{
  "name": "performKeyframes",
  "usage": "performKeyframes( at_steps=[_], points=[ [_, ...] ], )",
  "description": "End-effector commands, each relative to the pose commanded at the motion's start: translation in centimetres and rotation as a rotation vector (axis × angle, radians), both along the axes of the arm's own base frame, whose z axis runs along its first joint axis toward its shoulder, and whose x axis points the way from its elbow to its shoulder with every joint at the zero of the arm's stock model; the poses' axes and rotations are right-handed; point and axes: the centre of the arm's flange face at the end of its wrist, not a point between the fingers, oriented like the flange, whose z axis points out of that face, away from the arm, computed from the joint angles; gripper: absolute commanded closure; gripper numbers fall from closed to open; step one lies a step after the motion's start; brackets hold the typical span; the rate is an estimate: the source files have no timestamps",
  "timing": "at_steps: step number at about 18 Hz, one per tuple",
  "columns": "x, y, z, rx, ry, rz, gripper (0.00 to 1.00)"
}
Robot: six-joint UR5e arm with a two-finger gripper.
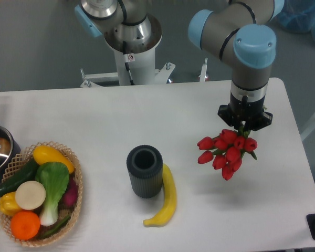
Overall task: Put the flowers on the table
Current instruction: 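Lower the gripper holding the red tulips onto the table surface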
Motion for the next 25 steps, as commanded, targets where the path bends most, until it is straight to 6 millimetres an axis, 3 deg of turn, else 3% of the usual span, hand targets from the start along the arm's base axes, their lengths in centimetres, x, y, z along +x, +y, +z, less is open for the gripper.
performKeyframes(
  at_steps=[4, 8, 13, 15, 20, 23, 24, 25],
  points=[
    [-0.1, 0.2, -0.9, -0.006, -0.013, -0.006, 0.97],
    [-0.6, 0.4, -5.3, -0.038, -0.077, 0.000, 0.96],
    [-0.4, 0.4, -7.8, -0.058, -0.117, 0.000, 0.95],
    [-0.4, 0.4, -8.6, -0.064, -0.129, -0.002, 0.86],
    [0.1, 0.7, -9.7, -0.072, -0.149, -0.013, 0.51],
    [0.1, 0.7, -9.8, -0.071, -0.151, -0.013, 0.40],
    [0.1, 0.7, -9.8, -0.070, -0.150, -0.011, 0.14],
    [0.1, 0.7, -9.7, -0.072, -0.147, -0.008, 0.00]
  ],
)
